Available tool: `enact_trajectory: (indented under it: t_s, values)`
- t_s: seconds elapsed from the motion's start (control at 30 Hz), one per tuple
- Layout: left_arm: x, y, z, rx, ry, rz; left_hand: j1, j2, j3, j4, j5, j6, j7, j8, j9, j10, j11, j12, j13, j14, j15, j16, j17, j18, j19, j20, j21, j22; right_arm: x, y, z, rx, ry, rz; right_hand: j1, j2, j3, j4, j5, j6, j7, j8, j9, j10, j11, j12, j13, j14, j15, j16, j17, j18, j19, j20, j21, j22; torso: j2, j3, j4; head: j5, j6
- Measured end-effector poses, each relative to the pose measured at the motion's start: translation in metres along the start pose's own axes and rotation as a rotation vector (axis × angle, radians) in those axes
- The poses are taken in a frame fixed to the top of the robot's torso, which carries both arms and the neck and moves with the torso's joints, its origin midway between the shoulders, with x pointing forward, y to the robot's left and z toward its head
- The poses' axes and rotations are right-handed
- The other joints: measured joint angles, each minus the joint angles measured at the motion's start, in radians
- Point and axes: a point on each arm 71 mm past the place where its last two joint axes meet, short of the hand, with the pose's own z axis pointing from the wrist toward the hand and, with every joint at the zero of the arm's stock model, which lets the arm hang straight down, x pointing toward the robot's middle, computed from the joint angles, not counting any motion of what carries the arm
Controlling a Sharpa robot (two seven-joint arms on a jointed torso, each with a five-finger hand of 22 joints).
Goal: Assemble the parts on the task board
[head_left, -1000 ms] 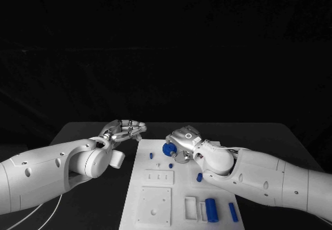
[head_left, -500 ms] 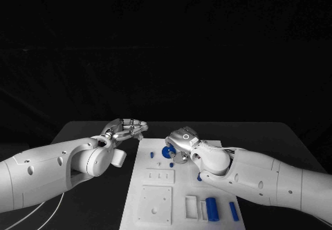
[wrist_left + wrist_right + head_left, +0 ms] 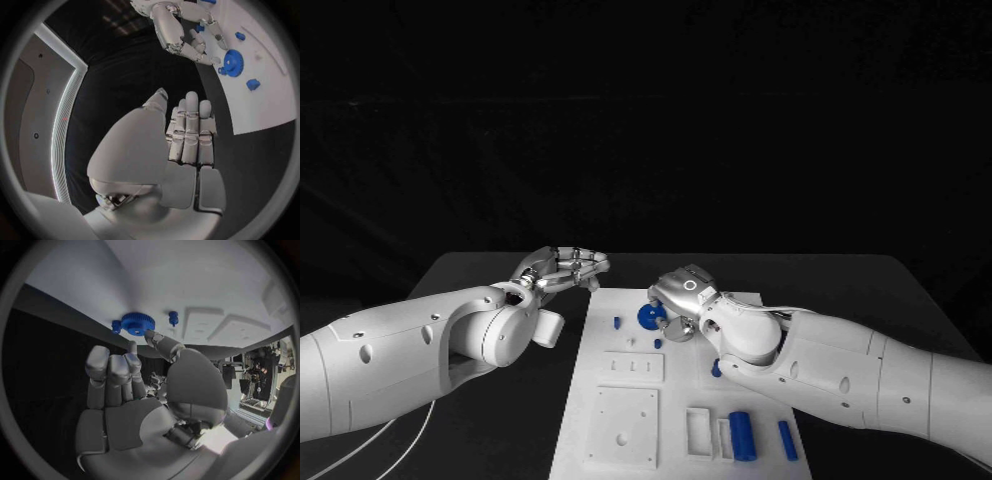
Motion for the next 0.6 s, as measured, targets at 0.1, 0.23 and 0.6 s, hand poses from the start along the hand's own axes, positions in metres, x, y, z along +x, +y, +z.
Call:
enact_trajectory:
  t_s: [0.1, 0.23, 0.6]
  values:
    - [0.000, 0.000, 0.000, 0.000, 0.000, 0.000, 0.000, 0.000, 0.000, 0.000, 0.000, 0.000, 0.000, 0.000, 0.000, 0.000, 0.000, 0.000, 0.000, 0.000, 0.000, 0.000, 0.000, 0.000, 0.000, 0.000, 0.000, 0.000, 0.000, -0.001, -0.001, 0.003, 0.002, 0.007, -0.004, -0.004, -0.003, -0.003, 0.000, -0.010, 0.010, -0.011, -0.004, -0.012, 0.005, -0.008, -0.007, 0.000, 0.000, -0.006, 0.000, 0.000, -0.002, 0.002, -0.001, 0.000, 0.000, 0.0000, 0.0000, 0.000, 0.000]
    - [0.000, 0.000, 0.000, 0.000, -0.001, 0.000, 0.000, 0.000, 0.000, 0.000, 0.000, 0.000, 0.000, 0.000, 0.000, 0.000, 0.000, 0.000, 0.000, 0.000, 0.000, 0.000, 0.000, 0.000, 0.000, 0.000, 0.000, 0.000, 0.000, -0.005, -0.006, 0.010, 0.000, 0.031, -0.004, -0.004, -0.008, -0.008, 0.000, -0.013, 0.012, -0.021, -0.010, -0.016, 0.010, -0.008, -0.008, 0.003, 0.004, -0.006, 0.000, 0.000, -0.004, 0.000, -0.002, 0.000, 0.000, 0.0003, 0.0000, 0.001, 0.003]
    - [-0.010, 0.001, 0.001, 0.000, -0.025, 0.007, 0.000, 0.000, 0.000, 0.000, 0.000, 0.000, 0.000, 0.000, 0.000, 0.000, 0.000, 0.000, 0.000, 0.000, 0.000, 0.000, 0.000, 0.000, -0.001, 0.002, 0.000, 0.000, -0.023, -0.075, -0.032, 0.108, -0.056, 0.313, -0.013, -0.003, -0.064, -0.025, 0.008, -0.065, 0.014, -0.056, -0.029, -0.040, 0.033, -0.012, -0.006, -0.002, 0.027, -0.018, 0.000, 0.000, -0.016, -0.001, -0.010, 0.000, -0.004, 0.0025, -0.0061, 0.001, 0.016]
